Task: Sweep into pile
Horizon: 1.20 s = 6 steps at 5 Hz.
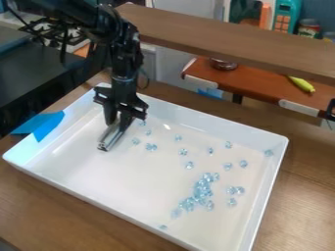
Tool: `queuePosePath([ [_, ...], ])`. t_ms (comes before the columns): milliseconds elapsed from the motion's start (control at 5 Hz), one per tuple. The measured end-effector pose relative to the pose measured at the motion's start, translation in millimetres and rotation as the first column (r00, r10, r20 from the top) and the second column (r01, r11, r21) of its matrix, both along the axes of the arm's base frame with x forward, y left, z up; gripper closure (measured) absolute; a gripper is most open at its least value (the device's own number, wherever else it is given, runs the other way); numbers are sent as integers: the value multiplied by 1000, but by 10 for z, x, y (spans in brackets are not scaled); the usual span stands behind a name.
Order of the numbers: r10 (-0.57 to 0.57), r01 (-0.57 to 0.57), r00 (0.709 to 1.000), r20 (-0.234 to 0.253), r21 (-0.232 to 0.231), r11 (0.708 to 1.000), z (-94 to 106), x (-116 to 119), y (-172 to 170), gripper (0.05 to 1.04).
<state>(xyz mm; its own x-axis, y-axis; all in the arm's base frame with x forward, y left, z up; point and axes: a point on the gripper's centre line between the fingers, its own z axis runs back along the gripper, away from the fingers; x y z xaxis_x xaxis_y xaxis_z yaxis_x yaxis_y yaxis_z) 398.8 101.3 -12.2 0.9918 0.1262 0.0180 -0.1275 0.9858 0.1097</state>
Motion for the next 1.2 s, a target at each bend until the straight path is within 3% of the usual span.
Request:
queuePosePath([
  [200,-29,28,999,-15,-17,999,-2,-7,-264,729],
  [600,-98,91,993,-62,-106,990,41,-114,-887,729],
  [1200,-146,138,988,-43,-149,979,44,-96,-1283,729],
])
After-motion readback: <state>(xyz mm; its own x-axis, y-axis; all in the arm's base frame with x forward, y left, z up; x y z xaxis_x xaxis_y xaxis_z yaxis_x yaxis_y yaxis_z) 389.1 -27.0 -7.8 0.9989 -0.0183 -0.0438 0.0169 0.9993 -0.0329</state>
